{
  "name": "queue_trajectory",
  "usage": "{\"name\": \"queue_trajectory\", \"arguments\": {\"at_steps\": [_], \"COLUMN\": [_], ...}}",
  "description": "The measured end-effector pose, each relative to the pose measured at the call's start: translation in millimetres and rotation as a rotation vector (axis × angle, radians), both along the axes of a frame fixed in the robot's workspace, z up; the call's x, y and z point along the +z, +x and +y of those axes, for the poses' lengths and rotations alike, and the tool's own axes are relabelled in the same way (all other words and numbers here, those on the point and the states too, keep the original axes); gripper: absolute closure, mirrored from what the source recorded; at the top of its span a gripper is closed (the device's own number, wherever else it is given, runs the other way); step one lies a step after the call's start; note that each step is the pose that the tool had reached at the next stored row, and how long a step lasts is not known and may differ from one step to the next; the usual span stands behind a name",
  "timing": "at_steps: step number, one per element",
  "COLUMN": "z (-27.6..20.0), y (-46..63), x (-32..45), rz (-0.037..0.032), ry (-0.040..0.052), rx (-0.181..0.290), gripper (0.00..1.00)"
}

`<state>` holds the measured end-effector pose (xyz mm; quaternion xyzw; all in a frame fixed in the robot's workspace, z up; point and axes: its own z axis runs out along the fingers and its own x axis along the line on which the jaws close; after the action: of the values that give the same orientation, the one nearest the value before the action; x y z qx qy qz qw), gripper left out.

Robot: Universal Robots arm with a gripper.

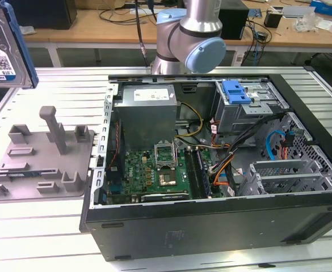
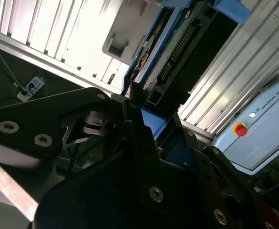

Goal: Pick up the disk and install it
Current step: 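Pick up the disk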

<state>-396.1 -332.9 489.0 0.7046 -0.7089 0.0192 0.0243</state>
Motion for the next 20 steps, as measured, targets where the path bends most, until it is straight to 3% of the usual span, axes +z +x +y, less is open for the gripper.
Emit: {"name": "queue_trajectory", "arguments": {"at_steps": [6,10,18,20], "z": [-13.2,-29.3,-48.5,-56.6], "y": [10.4,29.2,53.4,63.8], "x": [1.1,3.1,6.0,6.5], "rz": [0.0084,0.009,0.0087,0.0089], "ry": [0.0,-0.0001,0.0,-0.0001], "rx": [0.0,0.0,0.0,0.0], "gripper": [0.64,0.64,0.64,0.64]}}
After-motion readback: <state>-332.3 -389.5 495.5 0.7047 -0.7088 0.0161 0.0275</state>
